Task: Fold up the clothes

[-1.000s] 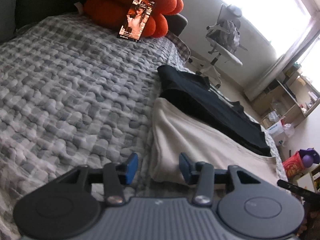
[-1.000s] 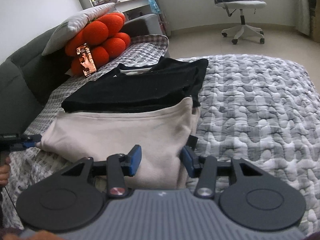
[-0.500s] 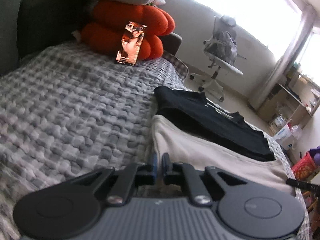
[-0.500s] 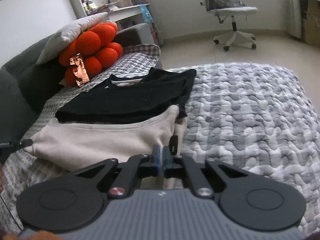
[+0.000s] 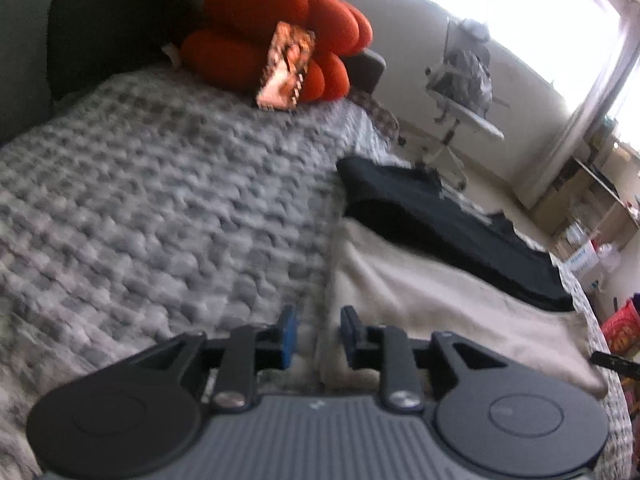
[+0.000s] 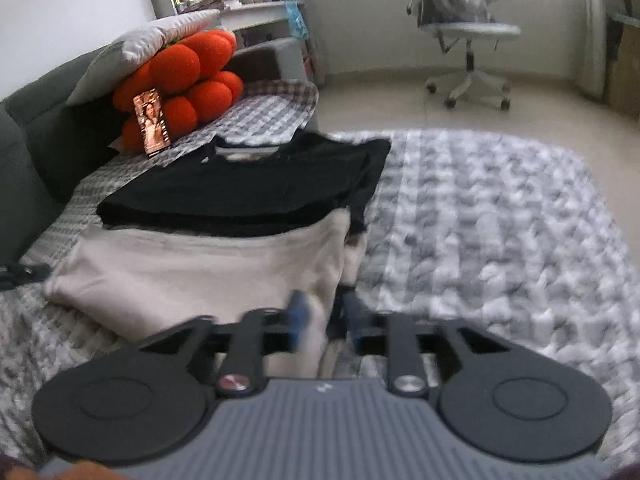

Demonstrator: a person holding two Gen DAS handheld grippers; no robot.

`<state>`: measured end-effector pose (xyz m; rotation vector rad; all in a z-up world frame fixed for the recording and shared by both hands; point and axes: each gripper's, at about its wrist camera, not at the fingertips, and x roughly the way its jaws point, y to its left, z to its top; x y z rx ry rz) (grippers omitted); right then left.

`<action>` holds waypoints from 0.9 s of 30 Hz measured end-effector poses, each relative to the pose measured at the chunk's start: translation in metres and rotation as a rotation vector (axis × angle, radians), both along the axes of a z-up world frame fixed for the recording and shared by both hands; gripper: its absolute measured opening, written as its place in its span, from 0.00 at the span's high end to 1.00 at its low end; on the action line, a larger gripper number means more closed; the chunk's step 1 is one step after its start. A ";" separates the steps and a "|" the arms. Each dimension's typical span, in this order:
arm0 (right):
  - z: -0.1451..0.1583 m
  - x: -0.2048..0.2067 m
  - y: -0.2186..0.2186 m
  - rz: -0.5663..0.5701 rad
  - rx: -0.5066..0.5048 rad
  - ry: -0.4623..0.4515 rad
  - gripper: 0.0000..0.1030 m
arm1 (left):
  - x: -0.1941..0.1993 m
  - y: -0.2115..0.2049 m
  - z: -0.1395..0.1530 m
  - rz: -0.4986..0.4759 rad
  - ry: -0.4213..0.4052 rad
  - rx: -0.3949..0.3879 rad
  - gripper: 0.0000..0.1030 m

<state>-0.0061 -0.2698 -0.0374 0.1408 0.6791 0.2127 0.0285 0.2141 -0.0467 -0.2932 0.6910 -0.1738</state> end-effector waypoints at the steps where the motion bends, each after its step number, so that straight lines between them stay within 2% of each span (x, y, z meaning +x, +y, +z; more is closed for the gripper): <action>1: 0.002 0.000 0.001 -0.003 -0.012 -0.023 0.59 | 0.000 -0.001 0.003 -0.001 -0.023 0.007 0.76; 4: 0.009 0.001 0.010 0.027 -0.047 -0.074 0.59 | 0.002 -0.011 0.010 -0.058 -0.084 0.012 0.76; 7: 0.011 0.008 0.030 0.112 -0.077 -0.117 0.59 | 0.010 -0.031 0.010 -0.147 -0.124 0.032 0.76; 11: 0.002 0.022 0.066 0.252 -0.088 -0.131 0.59 | 0.020 -0.065 0.000 -0.261 -0.156 0.081 0.76; 14: -0.007 0.030 0.084 0.323 -0.109 -0.131 0.59 | 0.024 -0.078 -0.013 -0.302 -0.169 0.149 0.75; 17: -0.023 0.033 0.074 0.303 -0.145 -0.113 0.59 | 0.023 -0.068 -0.026 -0.303 -0.169 0.211 0.72; 20: -0.030 0.026 0.049 0.260 -0.135 -0.114 0.61 | 0.017 -0.041 -0.025 -0.242 -0.154 0.202 0.73; 22: -0.026 0.020 0.029 0.216 -0.097 -0.100 0.61 | 0.015 -0.021 -0.024 -0.171 -0.118 0.189 0.61; 24: -0.021 0.014 0.015 0.182 -0.072 -0.094 0.61 | 0.013 0.000 -0.021 -0.141 -0.090 0.101 0.59; 27: -0.010 0.000 0.008 0.175 -0.055 -0.109 0.58 | 0.007 0.011 -0.015 -0.131 -0.077 0.044 0.59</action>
